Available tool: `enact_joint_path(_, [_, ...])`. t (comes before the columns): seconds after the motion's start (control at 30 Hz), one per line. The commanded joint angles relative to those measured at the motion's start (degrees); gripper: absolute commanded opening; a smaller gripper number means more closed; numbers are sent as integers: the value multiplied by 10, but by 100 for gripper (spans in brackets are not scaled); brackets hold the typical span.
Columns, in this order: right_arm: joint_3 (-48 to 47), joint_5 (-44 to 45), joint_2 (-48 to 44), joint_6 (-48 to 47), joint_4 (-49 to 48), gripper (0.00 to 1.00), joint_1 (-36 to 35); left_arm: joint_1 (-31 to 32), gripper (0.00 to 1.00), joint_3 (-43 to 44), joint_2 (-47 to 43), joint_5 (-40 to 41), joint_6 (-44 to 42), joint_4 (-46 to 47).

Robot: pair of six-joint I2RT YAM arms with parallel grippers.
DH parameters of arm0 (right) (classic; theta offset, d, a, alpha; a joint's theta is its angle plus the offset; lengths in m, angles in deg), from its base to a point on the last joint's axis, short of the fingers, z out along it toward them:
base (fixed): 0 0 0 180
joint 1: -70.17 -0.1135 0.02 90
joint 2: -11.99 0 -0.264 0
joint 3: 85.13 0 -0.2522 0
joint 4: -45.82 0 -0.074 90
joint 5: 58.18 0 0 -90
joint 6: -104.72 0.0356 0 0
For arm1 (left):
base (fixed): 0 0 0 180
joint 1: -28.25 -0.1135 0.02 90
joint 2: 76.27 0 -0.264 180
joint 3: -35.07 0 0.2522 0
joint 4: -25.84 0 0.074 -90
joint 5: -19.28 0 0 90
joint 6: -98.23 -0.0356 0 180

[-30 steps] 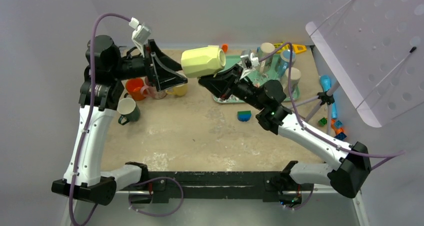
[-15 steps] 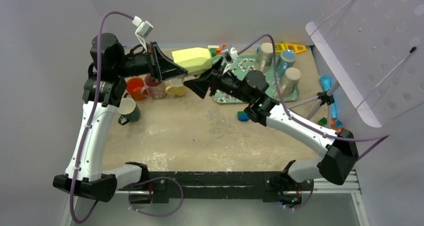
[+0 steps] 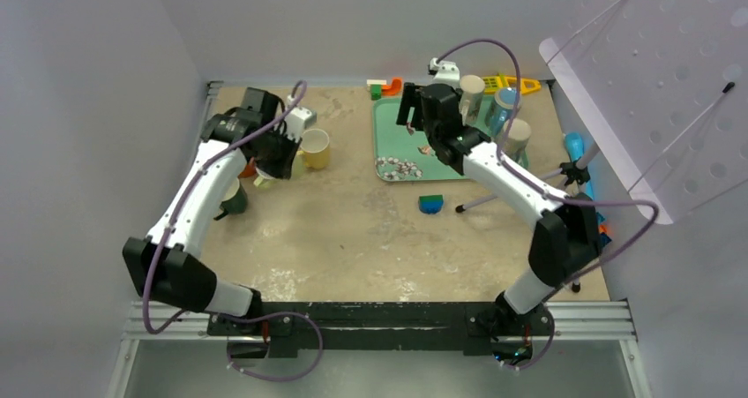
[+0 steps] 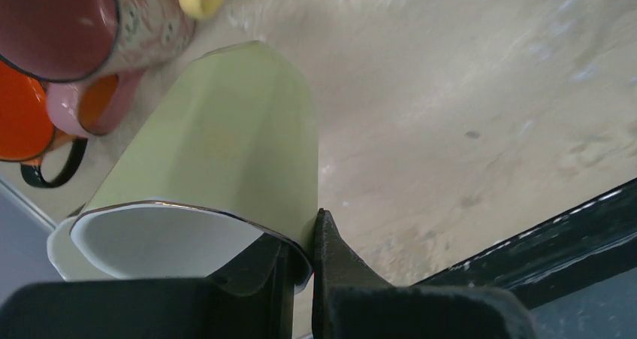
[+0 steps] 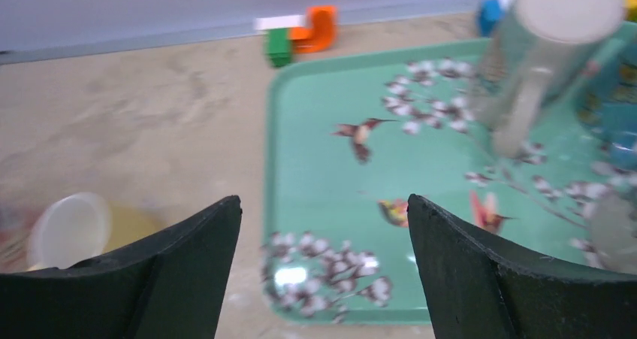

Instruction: Turn the mug right side up

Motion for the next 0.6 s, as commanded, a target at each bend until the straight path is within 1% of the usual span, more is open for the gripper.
enact_joint_path(0.0, [-111, 167, 113, -8, 128, 84, 58, 8, 0, -54, 13, 141, -105, 9])
enact_joint_path(0.1, [-164, 166, 191, -10, 142, 84, 93, 8, 0, -67, 54, 155, -117, 14])
enact_joint_path(0.2, [-204, 172, 238, -12, 154, 83, 115, 8, 0, -69, 98, 157, -125, 15])
enact_joint_path(0.37, [-223, 125, 283, -10, 126, 81, 153, 7, 0, -63, 169, 156, -138, 7])
enact_joint_path(0.5, [-252, 157, 322, -6, 147, 80, 159, 5, 0, -65, 196, 153, -140, 10])
enact_joint_path(0.57, [-252, 158, 333, -9, 141, 80, 163, 2, 0, -66, 203, 147, -143, 14])
